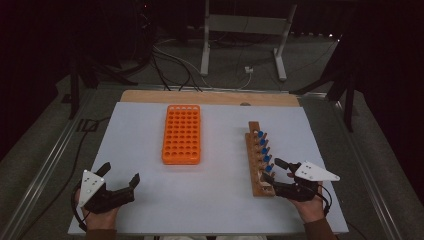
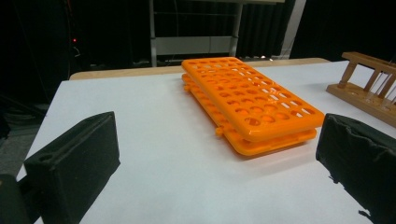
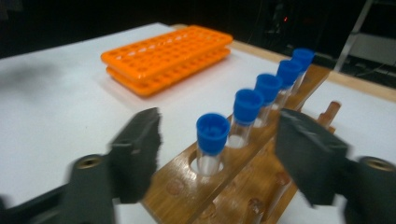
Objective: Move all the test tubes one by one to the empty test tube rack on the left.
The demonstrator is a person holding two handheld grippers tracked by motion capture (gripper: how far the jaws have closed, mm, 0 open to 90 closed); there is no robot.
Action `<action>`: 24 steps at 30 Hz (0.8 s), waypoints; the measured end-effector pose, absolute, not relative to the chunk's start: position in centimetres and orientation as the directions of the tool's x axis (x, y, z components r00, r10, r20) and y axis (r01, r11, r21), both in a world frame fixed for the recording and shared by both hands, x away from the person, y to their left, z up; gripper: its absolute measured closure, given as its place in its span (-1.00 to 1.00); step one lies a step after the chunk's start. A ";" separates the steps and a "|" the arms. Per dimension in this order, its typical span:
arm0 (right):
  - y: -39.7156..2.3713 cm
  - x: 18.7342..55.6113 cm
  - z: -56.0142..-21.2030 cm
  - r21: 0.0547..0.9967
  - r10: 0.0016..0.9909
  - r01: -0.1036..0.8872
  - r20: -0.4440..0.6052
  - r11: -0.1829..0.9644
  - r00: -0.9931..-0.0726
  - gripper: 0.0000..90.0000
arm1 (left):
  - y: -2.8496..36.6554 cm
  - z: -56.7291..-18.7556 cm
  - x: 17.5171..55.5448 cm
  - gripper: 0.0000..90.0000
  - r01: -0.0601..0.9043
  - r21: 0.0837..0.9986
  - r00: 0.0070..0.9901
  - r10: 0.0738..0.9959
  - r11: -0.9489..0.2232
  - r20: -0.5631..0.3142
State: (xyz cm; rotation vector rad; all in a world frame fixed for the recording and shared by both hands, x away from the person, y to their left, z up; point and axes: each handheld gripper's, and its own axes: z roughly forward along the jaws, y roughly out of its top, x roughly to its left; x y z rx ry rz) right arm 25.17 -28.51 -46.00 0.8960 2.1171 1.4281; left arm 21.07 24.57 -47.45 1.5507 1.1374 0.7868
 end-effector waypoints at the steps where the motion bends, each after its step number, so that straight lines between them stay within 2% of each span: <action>1: -28.4 25.2 -46.1 0.921 0.719 0.277 -0.004 0.273 -0.695 -0.03 | 24.5 -47.5 21.1 -0.99 0.276 0.960 0.344 0.937 -0.043 -0.057; 2: -28.4 25.2 -46.1 0.921 0.719 0.277 -0.004 0.273 -0.695 -0.03 | 24.5 -47.5 21.1 -0.99 0.276 0.960 0.344 0.937 -0.043 -0.057; 3: -28.2 25.2 -46.4 0.916 0.725 0.280 -0.019 0.289 -0.688 0.12 | 24.4 -47.5 21.2 -0.99 0.279 0.959 0.347 0.936 -0.046 -0.056; 4: -28.2 25.2 -46.4 0.916 0.725 0.280 -0.019 0.289 -0.688 0.12 | 24.4 -47.5 21.2 -0.99 0.279 0.959 0.347 0.936 -0.046 -0.056; 5: -28.1 25.3 -46.5 0.912 0.725 0.287 -0.018 0.295 -0.689 0.26 | 24.3 -47.6 21.3 -0.99 0.281 0.958 0.353 0.934 -0.055 -0.049; 8: -27.9 25.4 -46.5 0.909 0.720 0.288 -0.019 0.302 -0.694 0.35 | 24.2 -47.6 21.3 -0.99 0.281 0.958 0.357 0.933 -0.060 -0.046; 9: -27.8 25.5 -46.6 0.905 0.712 0.293 -0.015 0.309 -0.702 0.47 | 24.1 -47.6 21.3 -0.99 0.282 0.957 0.359 0.932 -0.062 -0.045; 11: -27.6 25.6 -46.7 0.899 0.712 0.302 -0.016 0.318 -0.702 0.56 | 24.1 -47.6 21.3 -0.99 0.285 0.956 0.361 0.932 -0.064 -0.045; 14: -27.5 25.8 -46.8 0.895 0.712 0.311 -0.011 0.321 -0.702 0.60 | 24.0 -47.6 21.3 -0.99 0.285 0.956 0.361 0.932 -0.062 -0.047; 15: -27.4 25.8 -46.8 0.891 0.714 0.318 -0.008 0.322 -0.701 0.69 | 24.0 -47.7 21.3 -0.99 0.288 0.956 0.360 0.932 -0.062 -0.048; 24: -27.0 25.7 -46.3 0.883 0.714 0.322 -0.021 0.341 -0.700 0.71 | 23.9 -47.9 21.4 -0.99 0.304 0.951 0.354 0.934 -0.062 -0.052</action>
